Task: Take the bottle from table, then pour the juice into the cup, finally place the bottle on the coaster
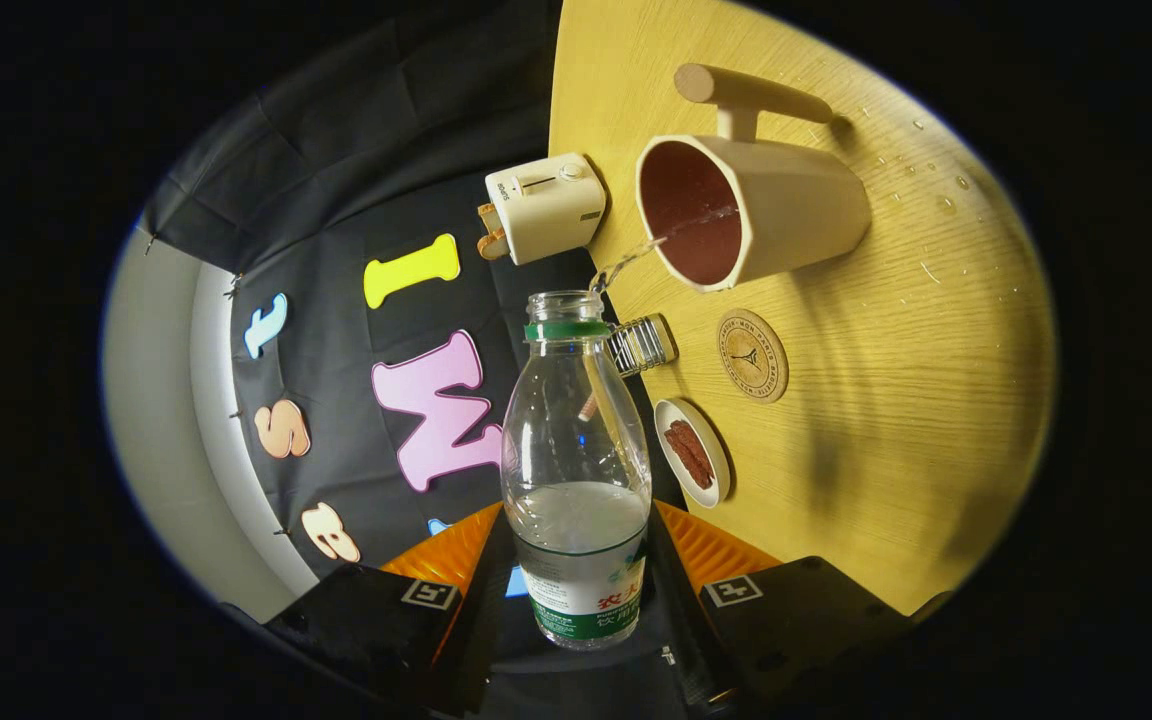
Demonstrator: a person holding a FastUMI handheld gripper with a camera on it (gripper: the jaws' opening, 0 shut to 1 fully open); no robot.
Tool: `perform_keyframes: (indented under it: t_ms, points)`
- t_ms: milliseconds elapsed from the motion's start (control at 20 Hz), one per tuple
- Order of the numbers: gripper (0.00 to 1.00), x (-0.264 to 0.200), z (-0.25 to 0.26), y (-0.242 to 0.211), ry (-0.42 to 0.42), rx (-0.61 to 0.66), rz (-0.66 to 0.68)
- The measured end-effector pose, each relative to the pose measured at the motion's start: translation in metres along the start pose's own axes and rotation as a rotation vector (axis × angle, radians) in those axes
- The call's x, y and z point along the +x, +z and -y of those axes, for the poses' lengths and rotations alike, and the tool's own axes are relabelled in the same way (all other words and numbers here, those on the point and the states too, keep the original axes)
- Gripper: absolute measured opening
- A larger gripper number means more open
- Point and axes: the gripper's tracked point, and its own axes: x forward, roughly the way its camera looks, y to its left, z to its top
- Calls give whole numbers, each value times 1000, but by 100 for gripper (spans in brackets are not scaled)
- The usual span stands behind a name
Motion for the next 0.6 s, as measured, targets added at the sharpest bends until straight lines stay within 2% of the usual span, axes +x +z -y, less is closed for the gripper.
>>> perform_keyframes:
  t_ms: [600]
  points:
    - [74, 2, -8, -3, 12, 54, 6]
